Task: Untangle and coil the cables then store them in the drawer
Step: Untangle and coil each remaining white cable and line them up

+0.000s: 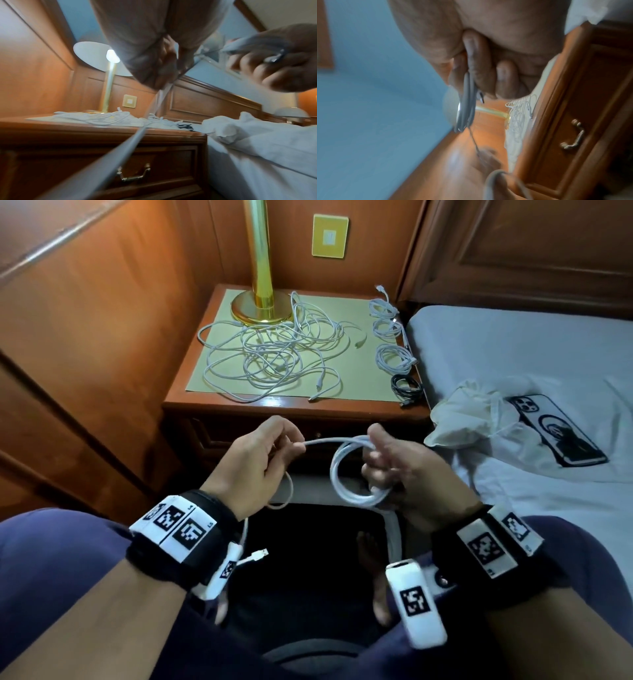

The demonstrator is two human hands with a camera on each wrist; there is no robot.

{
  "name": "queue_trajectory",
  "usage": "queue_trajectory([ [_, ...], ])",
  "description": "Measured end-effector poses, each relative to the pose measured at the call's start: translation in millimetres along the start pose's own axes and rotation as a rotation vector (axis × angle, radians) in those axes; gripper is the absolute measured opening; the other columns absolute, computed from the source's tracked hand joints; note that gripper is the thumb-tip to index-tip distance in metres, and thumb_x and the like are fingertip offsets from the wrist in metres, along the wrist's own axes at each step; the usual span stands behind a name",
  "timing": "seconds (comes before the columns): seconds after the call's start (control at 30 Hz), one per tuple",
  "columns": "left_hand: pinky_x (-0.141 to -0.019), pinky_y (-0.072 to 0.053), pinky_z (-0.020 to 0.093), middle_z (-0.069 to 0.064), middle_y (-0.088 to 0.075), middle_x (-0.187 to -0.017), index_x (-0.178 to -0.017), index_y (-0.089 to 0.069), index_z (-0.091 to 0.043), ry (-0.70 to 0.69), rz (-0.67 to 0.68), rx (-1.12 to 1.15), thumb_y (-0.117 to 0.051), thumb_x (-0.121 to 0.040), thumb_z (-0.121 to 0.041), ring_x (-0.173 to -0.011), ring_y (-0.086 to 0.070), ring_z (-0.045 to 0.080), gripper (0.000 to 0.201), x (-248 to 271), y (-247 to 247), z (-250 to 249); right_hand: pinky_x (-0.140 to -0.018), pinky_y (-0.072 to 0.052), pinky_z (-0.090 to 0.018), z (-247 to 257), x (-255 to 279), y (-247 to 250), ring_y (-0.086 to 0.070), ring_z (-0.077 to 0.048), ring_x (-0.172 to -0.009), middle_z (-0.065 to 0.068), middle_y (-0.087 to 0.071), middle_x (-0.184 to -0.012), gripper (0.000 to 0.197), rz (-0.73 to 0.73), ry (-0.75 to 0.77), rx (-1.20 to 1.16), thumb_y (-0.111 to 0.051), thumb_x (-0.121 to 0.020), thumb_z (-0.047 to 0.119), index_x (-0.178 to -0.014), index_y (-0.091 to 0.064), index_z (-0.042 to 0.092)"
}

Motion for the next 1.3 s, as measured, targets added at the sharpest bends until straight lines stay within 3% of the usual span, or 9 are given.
queue_trajectory([
  [0.2, -0.064, -0.044, 0.018, -0.007, -0.066, -0.078, -0.090, -0.066, -0.024, 0.377, 0.307, -0.224, -0.055, -0.099, -0.013, -0.067, -0.057, -0.002, 0.017, 3.8, 6.7, 43.4, -0.049, -0.019, -0.024, 33.3, 18.6, 69.2, -0.018, -0.008, -0.035, 0.007, -0.029, -0.049, 0.045, -0.502, 0.228, -0.432, -0.049, -0.099, 0.045, -0.060, -0.040, 0.024],
  [0.37, -0.054, -0.038, 0.028, -0.004, -0.063, -0.064, -0.081, -0.064, -0.021, 0.461, 0.278, -0.284, -0.060, -0.098, -0.029, -0.055, -0.053, 0.008, 0.019, -1.3, 13.2, 51.2, -0.049, -0.017, -0.026, 35.1, 27.4, 102.9, -0.018, -0.010, -0.033, 0.008, -0.035, -0.048, 0.045, -0.791, 0.294, -0.361, -0.047, -0.101, 0.044, -0.062, -0.038, 0.024],
  [0.53, -0.069, -0.046, 0.028, -0.006, -0.068, -0.078, -0.083, -0.063, -0.027, 0.517, 0.445, -0.406, -0.061, -0.094, -0.049, -0.077, -0.062, 0.012, 0.025, 15.3, 6.1, 44.9, -0.046, -0.023, -0.024, 23.1, 17.1, 75.1, -0.020, -0.009, -0.040, 0.006, -0.027, -0.057, 0.046, -0.631, 0.225, -0.072, -0.041, -0.103, 0.048, -0.063, -0.033, 0.025],
  [0.67, -0.092, -0.045, 0.037, -0.014, -0.066, -0.095, -0.107, -0.057, -0.033, 0.485, 0.360, -0.419, -0.055, -0.095, -0.054, -0.101, -0.062, 0.014, 0.025, 17.1, -0.4, 32.5, -0.051, -0.012, -0.030, 12.6, 8.1, 48.8, -0.019, -0.013, -0.050, 0.006, -0.027, -0.054, 0.046, -0.510, 0.271, 0.036, -0.041, -0.106, 0.040, -0.063, -0.032, 0.024],
  [0.77, -0.109, -0.035, 0.045, -0.013, -0.057, -0.129, -0.143, -0.040, -0.034, 0.417, 0.265, -0.347, -0.063, -0.090, -0.054, -0.129, -0.049, 0.014, 0.062, 16.7, -5.9, 26.2, -0.044, -0.012, -0.025, 6.5, 3.7, 41.8, -0.016, -0.013, -0.049, 0.005, -0.026, -0.052, 0.048, -0.496, 0.292, 0.076, -0.042, -0.106, 0.036, -0.061, -0.031, 0.022],
  [0.87, -0.118, -0.032, 0.037, -0.010, -0.047, -0.145, -0.155, -0.023, -0.034, 0.305, 0.180, -0.057, -0.071, -0.087, -0.046, -0.139, -0.041, 0.007, 0.084, 17.1, -9.1, 17.7, -0.046, -0.011, -0.028, 0.3, 4.2, 40.7, -0.017, -0.012, -0.051, 0.004, -0.026, -0.056, 0.049, -0.486, 0.248, 0.089, -0.043, -0.105, 0.037, -0.059, -0.037, 0.023],
  [1.13, -0.116, -0.030, 0.019, -0.010, -0.054, -0.143, -0.155, -0.031, -0.021, 0.082, 0.209, 0.159, -0.068, -0.091, -0.027, -0.137, -0.044, -0.001, 0.074, 21.6, -40.5, -8.2, -0.044, -0.013, -0.025, -16.6, 2.8, 17.0, -0.018, -0.009, -0.043, 0.007, -0.028, -0.052, 0.045, -0.282, 0.025, 0.004, -0.041, -0.104, 0.044, -0.065, -0.036, 0.022],
  [1.23, -0.095, -0.051, 0.030, -0.009, -0.070, -0.099, -0.142, -0.048, -0.024, 0.124, 0.146, 0.230, -0.063, -0.096, -0.011, -0.098, -0.068, 0.007, 0.050, 24.2, -48.0, -8.8, -0.044, -0.017, -0.024, -14.0, 2.8, 9.4, -0.020, -0.007, -0.037, 0.008, -0.027, -0.051, 0.044, -0.255, -0.020, -0.074, -0.040, -0.103, 0.046, -0.067, -0.035, 0.023],
  [1.3, -0.070, -0.056, 0.038, -0.003, -0.065, -0.078, -0.124, -0.056, -0.028, 0.188, 0.020, 0.242, -0.063, -0.097, -0.018, -0.066, -0.062, 0.013, 0.031, 20.6, -39.3, -4.9, -0.048, -0.018, -0.026, -7.0, 4.6, 15.6, -0.020, -0.007, -0.036, 0.008, -0.027, -0.051, 0.043, -0.321, -0.027, -0.160, -0.041, -0.102, 0.049, -0.068, -0.036, 0.025],
])
Point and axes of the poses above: each hand's wrist, its own x-axis away from the middle knuckle, its own y-axis out of the back of the hand, z = x × y, the point moved 3 cm from there along -x, towards the middle knuckle
